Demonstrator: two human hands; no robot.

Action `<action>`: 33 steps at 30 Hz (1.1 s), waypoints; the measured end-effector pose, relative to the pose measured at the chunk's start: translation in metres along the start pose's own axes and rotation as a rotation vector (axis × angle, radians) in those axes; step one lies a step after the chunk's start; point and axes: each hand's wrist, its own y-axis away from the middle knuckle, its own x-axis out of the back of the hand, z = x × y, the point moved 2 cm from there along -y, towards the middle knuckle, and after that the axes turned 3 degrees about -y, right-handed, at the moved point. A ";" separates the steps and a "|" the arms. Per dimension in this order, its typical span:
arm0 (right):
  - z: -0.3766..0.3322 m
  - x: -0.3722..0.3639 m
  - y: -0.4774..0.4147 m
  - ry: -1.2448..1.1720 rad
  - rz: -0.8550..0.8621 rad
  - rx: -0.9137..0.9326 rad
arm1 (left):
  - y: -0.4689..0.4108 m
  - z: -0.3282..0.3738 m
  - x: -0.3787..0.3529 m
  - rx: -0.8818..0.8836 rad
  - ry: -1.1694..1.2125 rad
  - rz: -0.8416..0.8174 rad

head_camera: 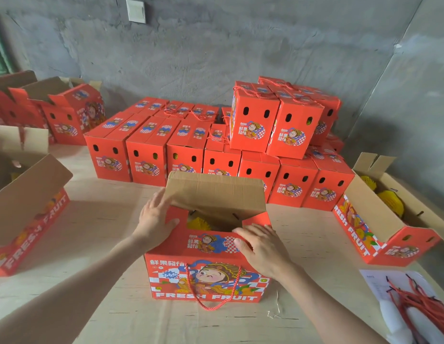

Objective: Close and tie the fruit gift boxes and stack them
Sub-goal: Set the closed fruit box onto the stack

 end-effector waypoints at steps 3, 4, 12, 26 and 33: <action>-0.001 0.001 0.000 -0.025 0.040 0.036 | -0.024 -0.003 0.001 0.288 0.409 -0.041; 0.000 0.001 0.000 -0.033 0.050 0.045 | -0.032 -0.004 -0.001 0.366 0.576 -0.047; -0.003 0.005 0.012 -0.144 0.441 0.153 | -0.048 -0.003 0.001 0.605 1.183 0.246; 0.006 0.030 -0.021 -0.098 0.214 0.001 | -0.004 -0.009 0.005 -0.039 0.187 -0.182; 0.034 0.043 -0.051 0.013 -0.436 0.077 | -0.024 -0.003 0.015 -0.157 -0.253 -0.453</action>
